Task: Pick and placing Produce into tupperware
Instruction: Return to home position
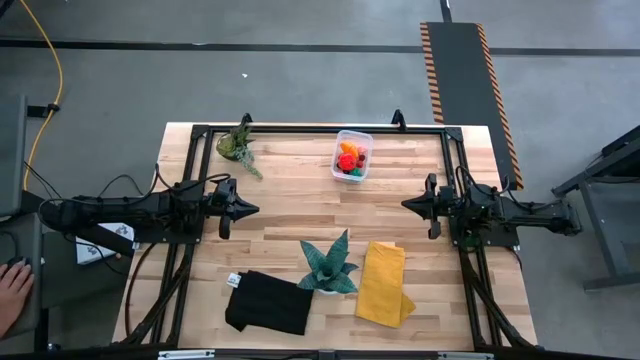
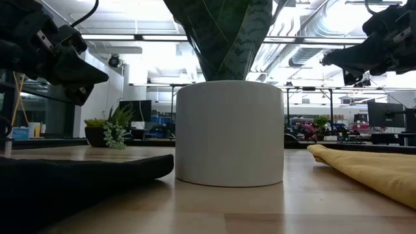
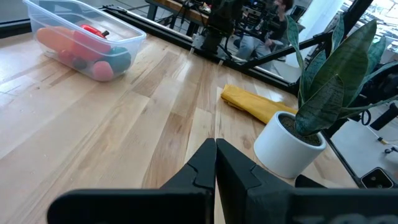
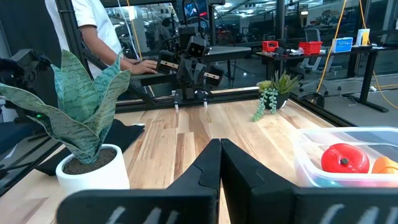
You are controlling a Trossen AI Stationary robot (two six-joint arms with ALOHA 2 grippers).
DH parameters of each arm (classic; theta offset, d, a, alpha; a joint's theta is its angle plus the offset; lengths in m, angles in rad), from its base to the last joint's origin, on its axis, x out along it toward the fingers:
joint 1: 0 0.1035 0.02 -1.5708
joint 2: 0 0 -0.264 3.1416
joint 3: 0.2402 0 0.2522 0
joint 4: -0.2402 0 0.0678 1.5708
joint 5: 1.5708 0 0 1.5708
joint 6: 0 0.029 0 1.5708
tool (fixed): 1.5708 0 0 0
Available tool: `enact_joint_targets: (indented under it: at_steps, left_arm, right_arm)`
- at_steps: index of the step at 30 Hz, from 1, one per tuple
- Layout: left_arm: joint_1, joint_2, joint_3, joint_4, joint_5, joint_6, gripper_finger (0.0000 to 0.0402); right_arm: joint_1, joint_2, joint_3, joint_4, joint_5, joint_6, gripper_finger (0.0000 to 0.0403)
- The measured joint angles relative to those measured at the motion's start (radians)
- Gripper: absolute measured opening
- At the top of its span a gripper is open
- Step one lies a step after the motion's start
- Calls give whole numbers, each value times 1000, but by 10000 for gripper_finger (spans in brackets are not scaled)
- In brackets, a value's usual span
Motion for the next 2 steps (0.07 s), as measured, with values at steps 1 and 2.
enact_joint_targets:
  at_steps: [1, 2]
  left_arm:
    - [0, 0, 0, 0, 0, 0, 1]
    - [0, 0, 0, 0, 0, 0, 1]
  right_arm:
    - [0, 0, 0, 0, 0, 0, 0]
    - [0, 0, 0, 0, 0, 0, 0]
